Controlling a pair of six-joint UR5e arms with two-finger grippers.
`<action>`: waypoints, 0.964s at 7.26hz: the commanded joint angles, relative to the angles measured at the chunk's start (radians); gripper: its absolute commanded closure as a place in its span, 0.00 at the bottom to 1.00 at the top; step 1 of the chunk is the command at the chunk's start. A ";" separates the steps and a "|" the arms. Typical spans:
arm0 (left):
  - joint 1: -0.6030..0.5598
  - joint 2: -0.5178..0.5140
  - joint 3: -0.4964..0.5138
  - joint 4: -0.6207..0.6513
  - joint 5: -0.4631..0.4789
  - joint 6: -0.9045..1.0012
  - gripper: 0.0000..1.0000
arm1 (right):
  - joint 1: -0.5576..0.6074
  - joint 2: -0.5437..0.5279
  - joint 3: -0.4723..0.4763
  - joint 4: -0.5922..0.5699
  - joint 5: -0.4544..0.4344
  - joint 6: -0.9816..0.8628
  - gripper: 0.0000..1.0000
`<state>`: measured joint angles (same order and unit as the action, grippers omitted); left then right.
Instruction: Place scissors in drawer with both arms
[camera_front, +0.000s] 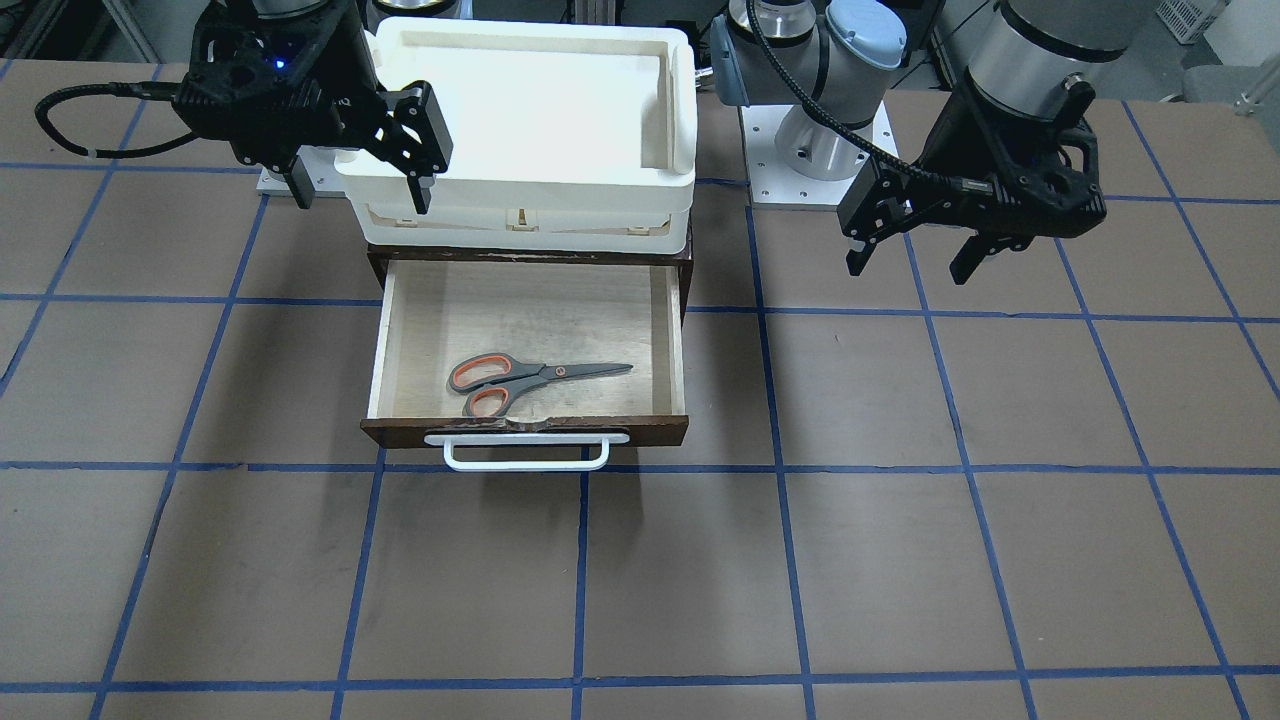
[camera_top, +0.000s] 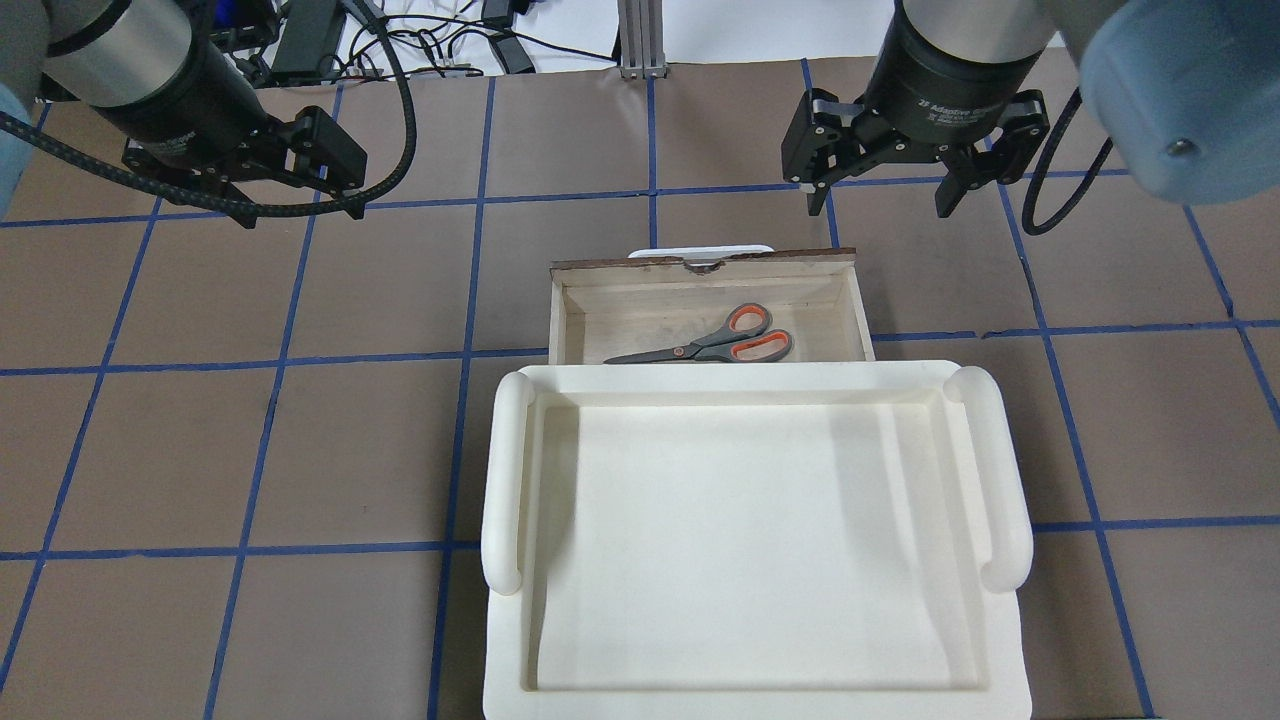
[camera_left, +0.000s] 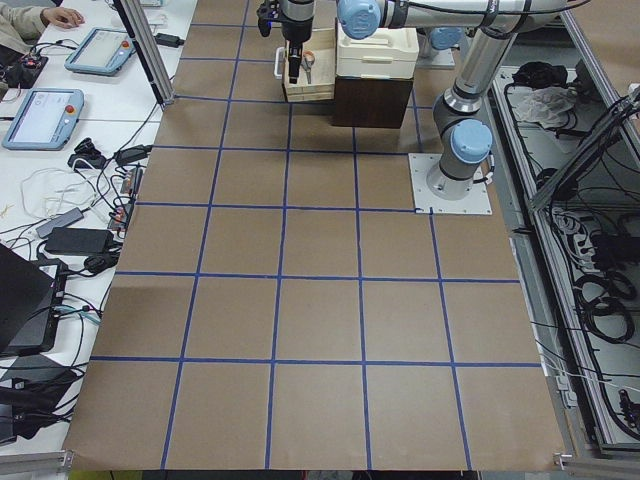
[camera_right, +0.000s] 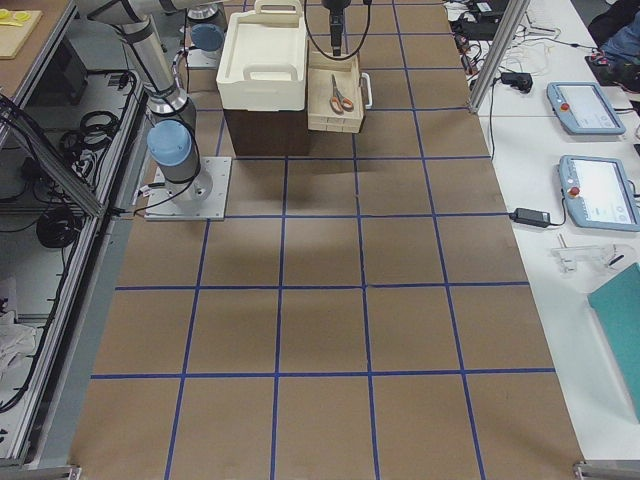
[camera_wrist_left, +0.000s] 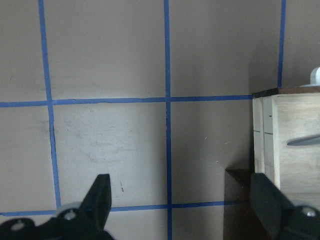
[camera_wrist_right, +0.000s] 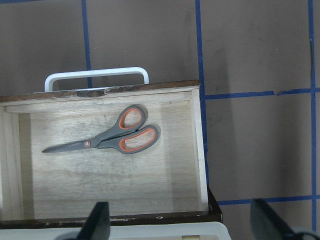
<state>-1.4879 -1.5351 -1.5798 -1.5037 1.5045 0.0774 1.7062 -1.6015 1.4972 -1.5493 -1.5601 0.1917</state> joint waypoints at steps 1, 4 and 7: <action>-0.043 0.021 0.000 -0.004 0.038 -0.028 0.00 | 0.001 0.000 0.000 0.000 0.000 0.000 0.00; -0.086 0.024 0.000 -0.003 0.045 -0.080 0.00 | 0.001 0.000 0.000 0.000 0.000 0.000 0.00; -0.086 0.026 0.000 -0.003 0.043 -0.080 0.00 | 0.001 0.000 0.000 0.000 0.000 0.000 0.00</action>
<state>-1.5733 -1.5091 -1.5800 -1.5064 1.5479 -0.0025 1.7073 -1.6015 1.4972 -1.5503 -1.5601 0.1917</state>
